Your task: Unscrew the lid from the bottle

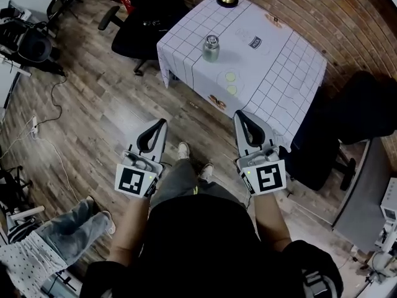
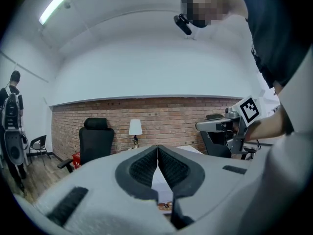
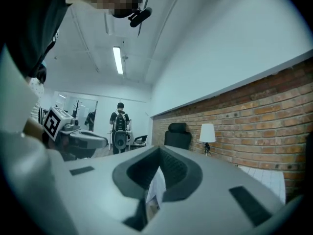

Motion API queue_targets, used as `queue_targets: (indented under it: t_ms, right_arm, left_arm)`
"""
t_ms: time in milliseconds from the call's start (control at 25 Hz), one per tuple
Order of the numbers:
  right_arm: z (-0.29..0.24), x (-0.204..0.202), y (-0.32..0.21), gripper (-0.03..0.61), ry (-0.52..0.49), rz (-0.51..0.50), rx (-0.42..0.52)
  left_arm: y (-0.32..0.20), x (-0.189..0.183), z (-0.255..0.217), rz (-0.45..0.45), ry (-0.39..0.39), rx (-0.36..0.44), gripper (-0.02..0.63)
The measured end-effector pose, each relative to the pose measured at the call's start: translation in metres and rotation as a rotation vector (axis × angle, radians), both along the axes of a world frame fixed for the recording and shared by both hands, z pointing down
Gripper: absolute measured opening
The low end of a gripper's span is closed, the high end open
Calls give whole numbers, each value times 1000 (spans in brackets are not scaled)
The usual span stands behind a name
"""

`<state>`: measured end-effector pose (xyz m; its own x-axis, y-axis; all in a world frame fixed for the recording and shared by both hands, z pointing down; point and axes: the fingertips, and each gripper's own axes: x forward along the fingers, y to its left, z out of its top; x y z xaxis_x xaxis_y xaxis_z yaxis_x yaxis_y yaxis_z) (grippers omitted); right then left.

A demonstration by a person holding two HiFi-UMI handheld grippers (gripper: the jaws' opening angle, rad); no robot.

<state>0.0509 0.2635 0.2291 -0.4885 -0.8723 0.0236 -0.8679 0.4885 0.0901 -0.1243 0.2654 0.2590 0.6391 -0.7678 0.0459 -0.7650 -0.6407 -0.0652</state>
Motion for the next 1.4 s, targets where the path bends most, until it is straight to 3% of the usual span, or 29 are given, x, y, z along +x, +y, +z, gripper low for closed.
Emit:
queue_targets:
  t_ms: [440, 840, 960, 1120, 1400]
  right_arm:
    - [19, 4, -81, 14, 53, 55, -62]
    - [21, -13, -175, 14, 99, 98, -99]
    - [22, -13, -188, 14, 116, 130, -115]
    - [24, -10, -202, 14, 118, 178, -134]
    - [33, -3, -222, 14, 112, 175, -146]
  left_arm:
    - [-98, 24, 31, 85, 50, -109, 25]
    - [-206, 17, 30, 155, 95, -126, 25]
    - [-221, 21, 33, 205, 111, -124, 25]
    - [-240, 30, 52, 240, 91, -185, 25]
    - [-259, 55, 62, 272, 73, -168, 25]
